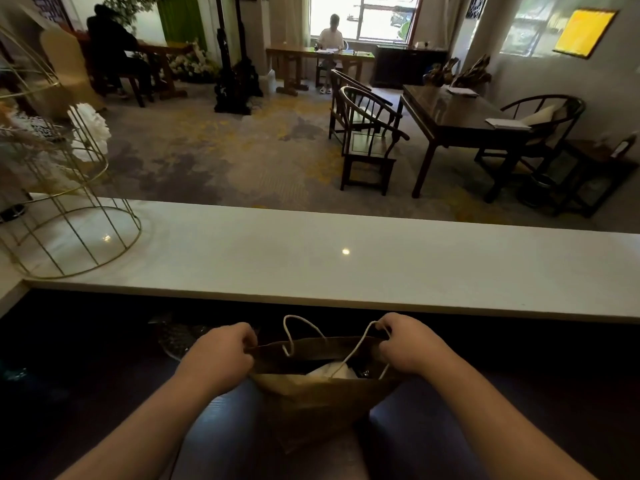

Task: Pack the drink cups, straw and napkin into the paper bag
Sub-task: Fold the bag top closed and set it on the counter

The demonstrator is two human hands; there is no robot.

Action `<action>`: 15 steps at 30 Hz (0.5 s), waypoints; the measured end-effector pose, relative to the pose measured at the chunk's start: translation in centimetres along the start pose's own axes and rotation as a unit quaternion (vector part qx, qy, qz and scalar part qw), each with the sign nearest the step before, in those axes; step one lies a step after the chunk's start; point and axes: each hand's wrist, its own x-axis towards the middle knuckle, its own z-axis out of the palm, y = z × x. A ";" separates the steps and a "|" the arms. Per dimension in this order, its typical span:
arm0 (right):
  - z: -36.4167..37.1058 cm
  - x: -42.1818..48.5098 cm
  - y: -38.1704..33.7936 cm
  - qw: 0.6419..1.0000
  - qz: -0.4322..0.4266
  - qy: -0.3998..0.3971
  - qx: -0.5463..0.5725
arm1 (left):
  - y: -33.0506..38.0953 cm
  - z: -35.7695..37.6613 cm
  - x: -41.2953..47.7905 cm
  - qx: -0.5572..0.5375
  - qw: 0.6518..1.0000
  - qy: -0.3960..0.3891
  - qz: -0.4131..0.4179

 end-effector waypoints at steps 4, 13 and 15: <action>-0.1 -0.2 0.6 0.997 -0.032 -0.013 0.066 | -0.4 -0.1 -0.8 -0.184 0.977 -0.092 0.059; 0.2 -0.2 2.9 0.974 -0.137 -0.114 0.138 | 1.7 3.0 -4.0 -0.061 0.994 -0.022 0.083; -0.1 -0.6 3.3 0.973 -0.145 -0.152 0.099 | 1.6 3.5 -3.7 -0.064 0.995 0.006 0.076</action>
